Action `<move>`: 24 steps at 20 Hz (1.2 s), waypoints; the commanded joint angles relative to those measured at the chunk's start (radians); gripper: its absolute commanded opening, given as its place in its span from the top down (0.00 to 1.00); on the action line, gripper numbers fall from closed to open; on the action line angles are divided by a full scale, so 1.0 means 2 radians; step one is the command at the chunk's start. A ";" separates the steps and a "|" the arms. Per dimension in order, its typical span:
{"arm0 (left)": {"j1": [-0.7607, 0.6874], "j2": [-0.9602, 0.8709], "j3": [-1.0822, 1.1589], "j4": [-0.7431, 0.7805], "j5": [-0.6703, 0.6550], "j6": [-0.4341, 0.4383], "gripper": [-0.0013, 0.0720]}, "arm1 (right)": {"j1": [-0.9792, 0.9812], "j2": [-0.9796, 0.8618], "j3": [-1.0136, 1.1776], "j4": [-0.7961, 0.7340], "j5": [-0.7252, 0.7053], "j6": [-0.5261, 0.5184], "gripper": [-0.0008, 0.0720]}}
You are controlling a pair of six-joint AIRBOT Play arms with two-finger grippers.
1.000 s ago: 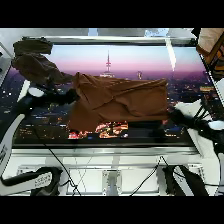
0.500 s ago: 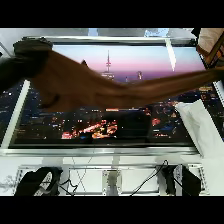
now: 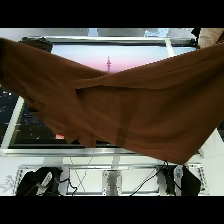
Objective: Fold the shirts.
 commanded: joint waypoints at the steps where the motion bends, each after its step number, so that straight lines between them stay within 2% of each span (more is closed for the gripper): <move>1: 0.000 -0.065 0.001 0.035 -0.111 -0.030 0.96 | 0.046 -0.033 0.007 -0.029 0.018 0.000 0.96; 4: 0.000 -0.138 -0.002 0.034 -0.073 -0.030 0.96 | 0.120 -0.068 -0.041 -0.091 0.022 0.001 0.96; 8: 0.000 -0.217 -0.002 0.013 0.007 -0.032 0.96 | 0.219 -0.107 -0.115 -0.203 -0.062 0.004 0.96; 12: 0.000 -0.228 0.011 0.014 0.116 -0.032 0.96 | 0.240 -0.142 -0.116 -0.184 -0.162 0.003 0.96; 16: 0.000 -0.228 0.111 0.015 0.093 -0.016 0.96 | 0.240 -0.147 -0.048 -0.235 -0.134 0.002 0.96; 18: 0.000 -0.226 0.192 0.016 0.052 -0.005 0.96 | 0.239 -0.144 0.017 -0.273 -0.101 0.021 0.96; 21: 0.000 -0.206 0.305 0.023 -0.010 0.019 0.96 | 0.228 -0.124 0.103 -0.278 -0.063 0.025 0.96; 24: 0.000 -0.161 0.375 0.051 -0.027 0.027 0.96 | 0.200 -0.094 0.183 -0.276 -0.032 0.032 0.96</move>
